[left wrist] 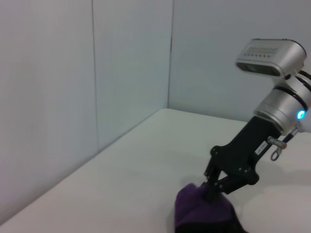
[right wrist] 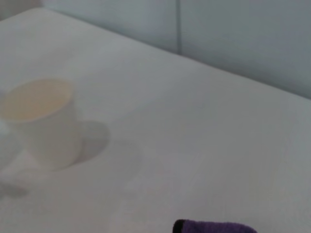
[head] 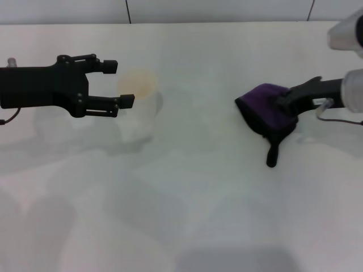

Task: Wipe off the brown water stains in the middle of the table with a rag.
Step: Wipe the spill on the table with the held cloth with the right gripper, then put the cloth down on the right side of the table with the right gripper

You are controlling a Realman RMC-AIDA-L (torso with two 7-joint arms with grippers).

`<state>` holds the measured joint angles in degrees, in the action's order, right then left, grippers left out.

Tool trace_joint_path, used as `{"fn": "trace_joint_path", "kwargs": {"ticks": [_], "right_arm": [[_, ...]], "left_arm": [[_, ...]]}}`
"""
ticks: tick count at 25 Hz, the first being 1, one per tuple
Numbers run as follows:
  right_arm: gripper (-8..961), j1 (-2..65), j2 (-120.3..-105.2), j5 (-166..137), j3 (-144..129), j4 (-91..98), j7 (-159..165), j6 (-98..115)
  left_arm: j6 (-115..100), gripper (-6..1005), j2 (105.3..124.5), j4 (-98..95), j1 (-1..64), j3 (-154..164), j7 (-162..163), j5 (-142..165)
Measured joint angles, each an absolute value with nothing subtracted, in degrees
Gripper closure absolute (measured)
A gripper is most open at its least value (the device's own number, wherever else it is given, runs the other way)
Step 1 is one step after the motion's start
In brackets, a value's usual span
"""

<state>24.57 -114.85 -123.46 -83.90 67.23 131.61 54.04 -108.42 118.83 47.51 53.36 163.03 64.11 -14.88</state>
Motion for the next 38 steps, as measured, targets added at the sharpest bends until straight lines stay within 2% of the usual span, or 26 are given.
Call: {"fn": "trace_joint_path", "kwargs": {"ticks": [14,38], "right_arm": [[841,18.0,-114.81,-123.2,-78.3,70.2,128.2,55.9],[823,17.1,-114.69,-123.2,-70.0,70.6,126.2,66.7]], "left_arm": [[-108.2,119,118.92,47.5,52.7,163.0,64.6,-16.2],[-107.6,119,118.92,47.5,52.7,163.0,64.9,-16.9]]}}
